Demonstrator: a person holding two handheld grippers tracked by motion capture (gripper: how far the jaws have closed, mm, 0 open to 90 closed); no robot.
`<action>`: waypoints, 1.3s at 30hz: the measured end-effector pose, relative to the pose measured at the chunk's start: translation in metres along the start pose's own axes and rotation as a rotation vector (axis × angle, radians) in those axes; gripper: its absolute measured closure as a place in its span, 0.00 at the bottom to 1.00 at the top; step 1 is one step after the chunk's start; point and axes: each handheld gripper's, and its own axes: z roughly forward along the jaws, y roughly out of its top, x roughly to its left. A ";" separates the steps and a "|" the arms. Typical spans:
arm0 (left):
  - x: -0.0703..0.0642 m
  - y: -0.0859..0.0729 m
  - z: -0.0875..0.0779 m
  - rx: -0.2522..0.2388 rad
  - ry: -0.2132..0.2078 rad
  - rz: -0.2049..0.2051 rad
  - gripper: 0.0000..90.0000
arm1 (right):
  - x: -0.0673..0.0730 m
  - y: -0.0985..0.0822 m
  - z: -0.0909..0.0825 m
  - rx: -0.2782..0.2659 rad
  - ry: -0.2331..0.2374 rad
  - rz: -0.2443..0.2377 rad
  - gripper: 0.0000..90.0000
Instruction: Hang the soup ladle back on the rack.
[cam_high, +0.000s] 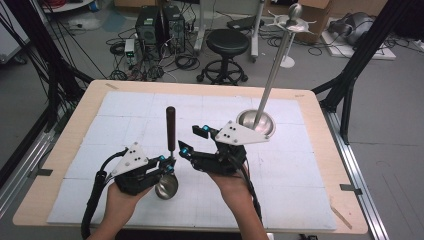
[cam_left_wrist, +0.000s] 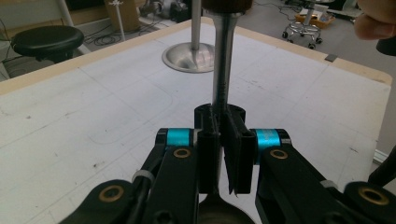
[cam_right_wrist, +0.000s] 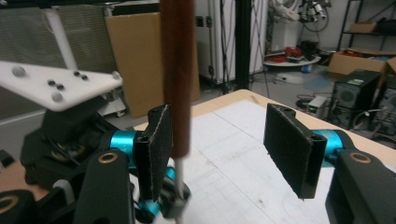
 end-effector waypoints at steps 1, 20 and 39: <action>0.000 0.000 0.000 0.003 -0.002 0.000 0.93 | 0.001 0.001 0.002 0.000 0.006 -0.005 0.46; -0.005 -0.002 0.006 0.016 -0.059 0.019 0.93 | 0.007 0.004 0.017 0.000 0.097 -0.011 0.72; -0.004 -0.003 0.005 0.004 -0.105 0.018 0.93 | 0.005 0.006 0.014 -0.024 0.135 0.022 0.80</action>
